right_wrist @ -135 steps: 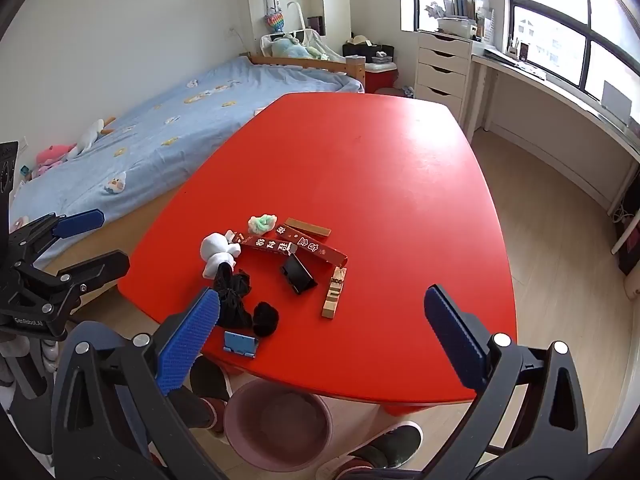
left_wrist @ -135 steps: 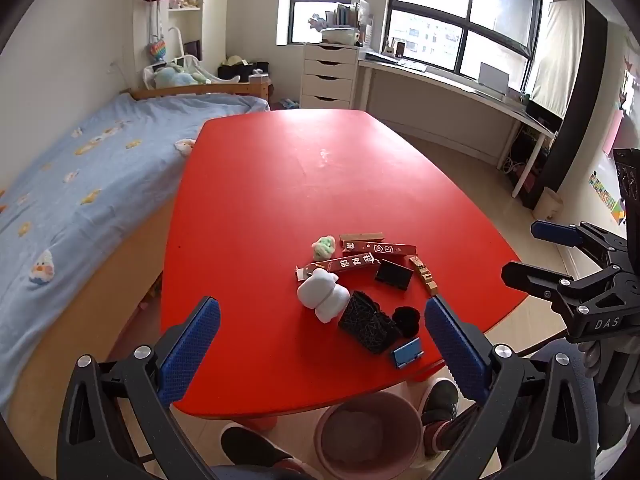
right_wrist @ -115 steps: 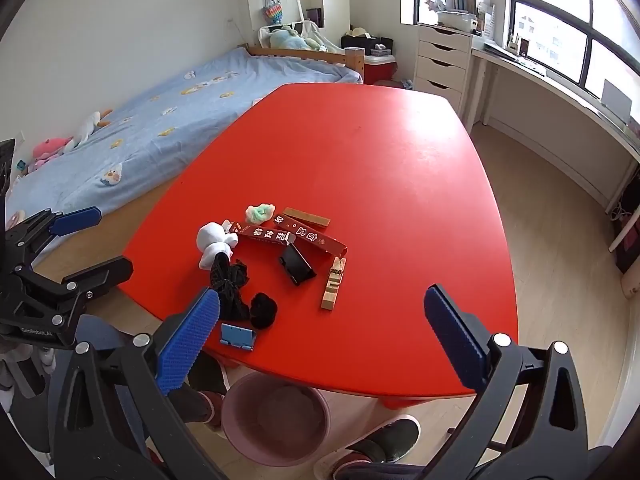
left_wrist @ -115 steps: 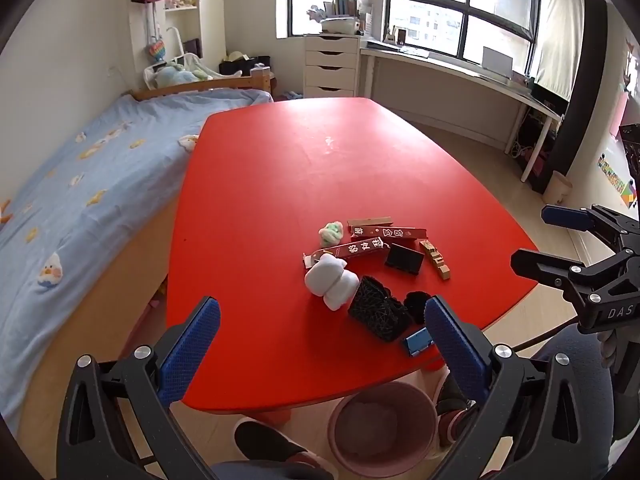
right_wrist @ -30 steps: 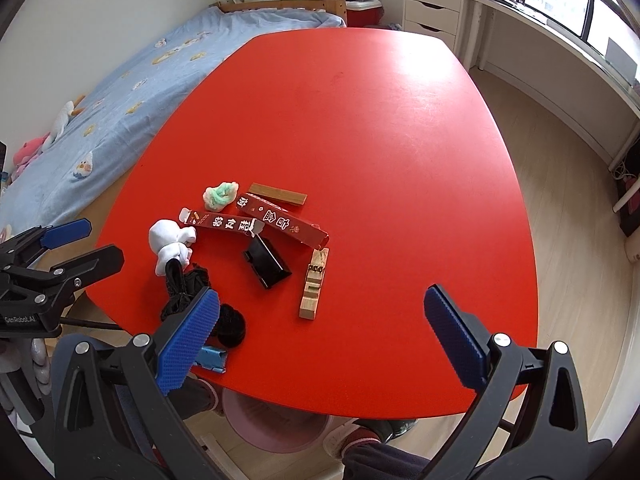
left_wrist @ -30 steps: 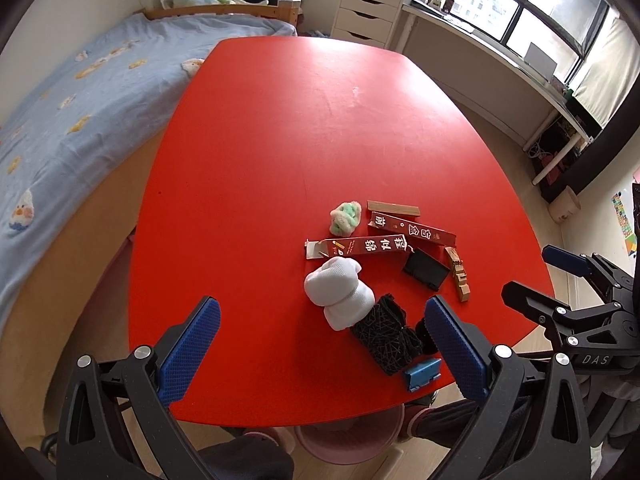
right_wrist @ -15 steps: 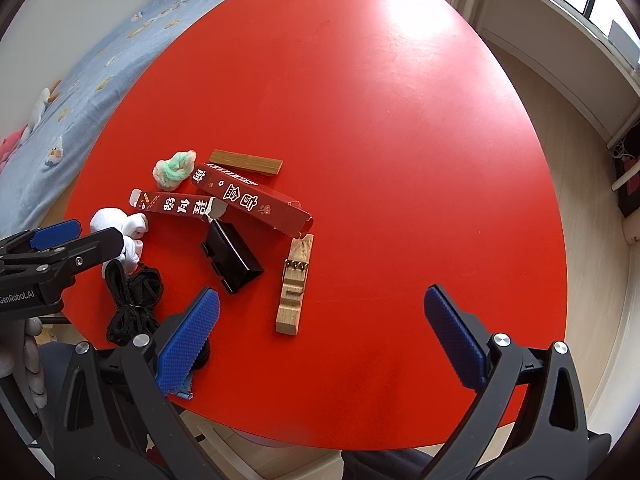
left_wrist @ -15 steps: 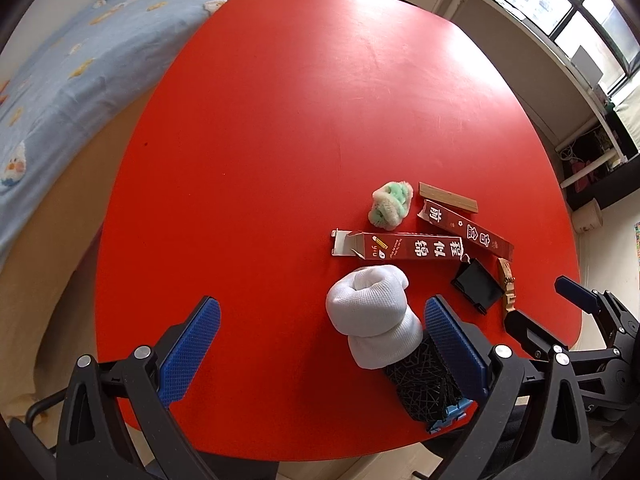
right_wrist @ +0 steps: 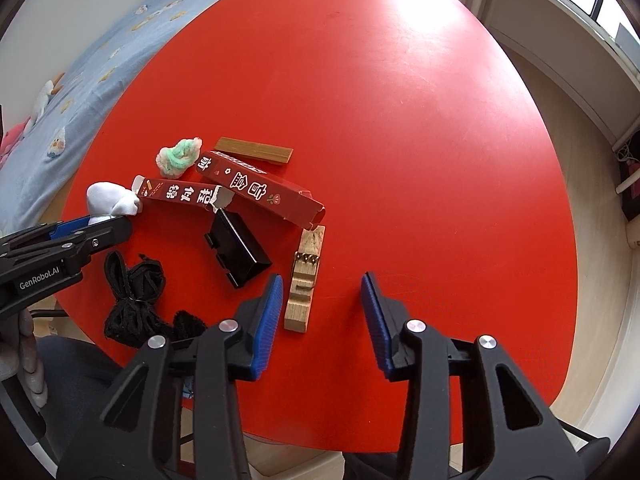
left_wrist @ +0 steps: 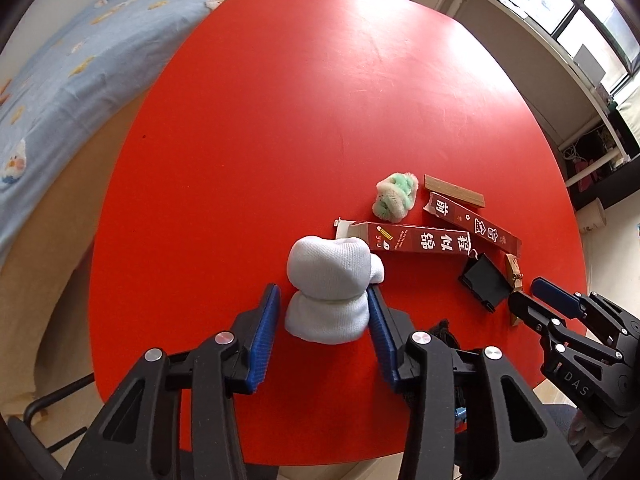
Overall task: Collect trash
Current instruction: 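Grasp the white sock with the left tool while the right tool grasps the wooden block, then carry the white sock and wooden block with both tools over the pink bin, then open both tools to drop the sock and block into the bin, then move both tools back over the table toward the black items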
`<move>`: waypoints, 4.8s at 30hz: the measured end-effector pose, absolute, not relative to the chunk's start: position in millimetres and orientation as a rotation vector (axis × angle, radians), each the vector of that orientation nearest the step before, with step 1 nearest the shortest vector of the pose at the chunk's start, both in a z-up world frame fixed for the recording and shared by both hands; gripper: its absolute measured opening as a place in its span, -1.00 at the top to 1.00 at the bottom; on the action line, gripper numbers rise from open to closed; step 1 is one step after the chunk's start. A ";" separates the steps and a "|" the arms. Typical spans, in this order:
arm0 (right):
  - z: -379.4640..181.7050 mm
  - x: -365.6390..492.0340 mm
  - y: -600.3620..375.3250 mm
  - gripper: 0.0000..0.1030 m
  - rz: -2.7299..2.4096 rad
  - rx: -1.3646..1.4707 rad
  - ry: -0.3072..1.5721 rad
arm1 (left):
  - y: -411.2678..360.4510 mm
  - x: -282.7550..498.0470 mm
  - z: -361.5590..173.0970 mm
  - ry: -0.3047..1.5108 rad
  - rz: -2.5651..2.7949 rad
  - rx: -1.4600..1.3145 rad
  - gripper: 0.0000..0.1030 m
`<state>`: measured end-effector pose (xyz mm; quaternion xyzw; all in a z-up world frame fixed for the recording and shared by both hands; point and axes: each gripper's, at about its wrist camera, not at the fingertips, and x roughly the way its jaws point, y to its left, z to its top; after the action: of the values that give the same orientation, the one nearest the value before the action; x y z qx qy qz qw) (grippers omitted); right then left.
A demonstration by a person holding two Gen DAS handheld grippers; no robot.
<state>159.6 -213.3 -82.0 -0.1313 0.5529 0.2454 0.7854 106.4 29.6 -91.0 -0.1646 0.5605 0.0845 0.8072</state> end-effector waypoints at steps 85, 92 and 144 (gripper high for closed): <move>1.0 -34.0 -299.5 0.76 0.854 -0.167 1.007 | -48.0 -69.4 -30.2 0.982 -0.192 -0.160 0.39; -1.4 -31.6 -303.3 -0.77 0.822 -0.157 0.992 | -42.0 -70.3 -29.7 0.955 -0.159 -0.180 -0.79; 11.0 110.1 -248.1 -0.95 0.775 -0.211 0.995 | -3.4 39.9 -28.4 1.051 -0.104 -0.358 -0.85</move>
<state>110.1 -248.1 11.0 -0.0984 0.4641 0.3615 0.8026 39.9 -3.4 -28.4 -0.1697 0.4986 -0.0496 0.8486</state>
